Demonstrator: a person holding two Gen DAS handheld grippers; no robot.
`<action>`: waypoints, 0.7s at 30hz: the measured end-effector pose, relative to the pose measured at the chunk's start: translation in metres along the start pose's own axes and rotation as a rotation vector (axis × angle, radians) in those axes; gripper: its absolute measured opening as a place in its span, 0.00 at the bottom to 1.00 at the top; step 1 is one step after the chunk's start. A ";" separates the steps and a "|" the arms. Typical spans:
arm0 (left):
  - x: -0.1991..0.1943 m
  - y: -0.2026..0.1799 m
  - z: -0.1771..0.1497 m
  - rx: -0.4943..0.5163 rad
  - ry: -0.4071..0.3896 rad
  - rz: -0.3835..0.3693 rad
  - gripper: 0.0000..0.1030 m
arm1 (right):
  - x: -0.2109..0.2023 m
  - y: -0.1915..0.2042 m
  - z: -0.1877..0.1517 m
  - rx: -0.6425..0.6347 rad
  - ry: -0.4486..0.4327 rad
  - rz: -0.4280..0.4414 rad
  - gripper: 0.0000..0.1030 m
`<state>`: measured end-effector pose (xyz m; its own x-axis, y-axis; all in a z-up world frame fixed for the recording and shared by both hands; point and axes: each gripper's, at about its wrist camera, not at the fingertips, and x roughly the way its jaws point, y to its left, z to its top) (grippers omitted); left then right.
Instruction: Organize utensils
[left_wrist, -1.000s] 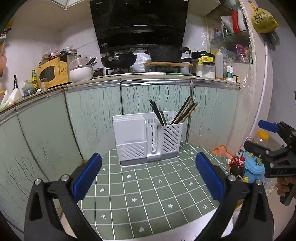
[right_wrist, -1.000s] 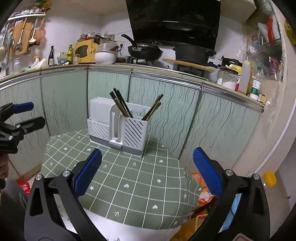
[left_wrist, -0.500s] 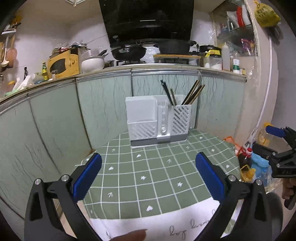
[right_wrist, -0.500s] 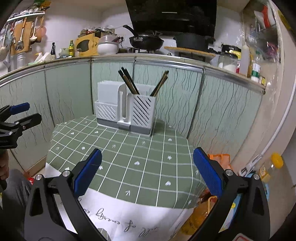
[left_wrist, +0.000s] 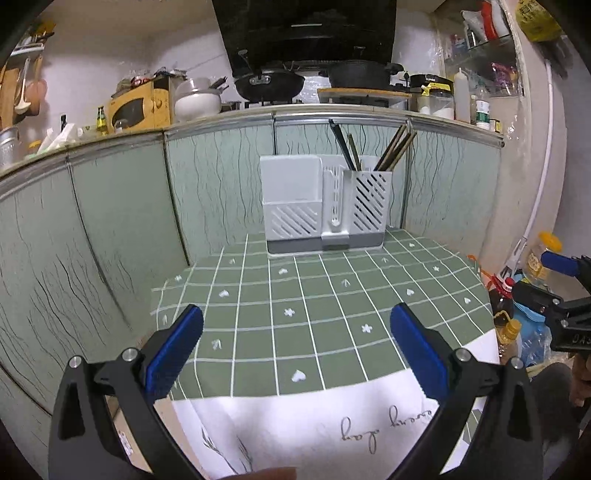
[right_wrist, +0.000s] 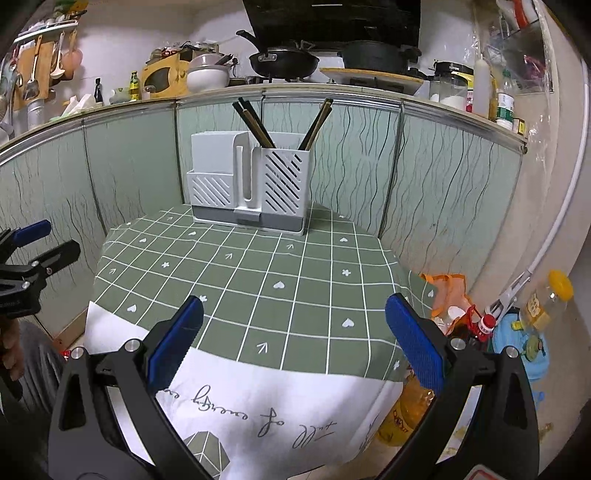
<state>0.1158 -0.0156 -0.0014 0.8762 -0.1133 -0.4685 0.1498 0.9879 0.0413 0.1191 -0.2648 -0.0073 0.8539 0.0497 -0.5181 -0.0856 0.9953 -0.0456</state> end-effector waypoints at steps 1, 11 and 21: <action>0.001 -0.001 -0.002 -0.003 0.003 -0.001 0.95 | 0.000 0.001 -0.002 -0.002 0.002 0.001 0.92; 0.002 -0.008 -0.009 0.000 0.022 0.010 0.95 | -0.004 0.005 -0.008 0.005 0.006 -0.006 0.92; -0.001 -0.002 -0.004 -0.005 0.018 0.006 0.95 | -0.007 0.003 -0.004 0.006 -0.005 -0.008 0.92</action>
<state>0.1125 -0.0174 -0.0047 0.8686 -0.1050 -0.4843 0.1418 0.9891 0.0398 0.1109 -0.2630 -0.0072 0.8571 0.0419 -0.5134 -0.0757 0.9961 -0.0450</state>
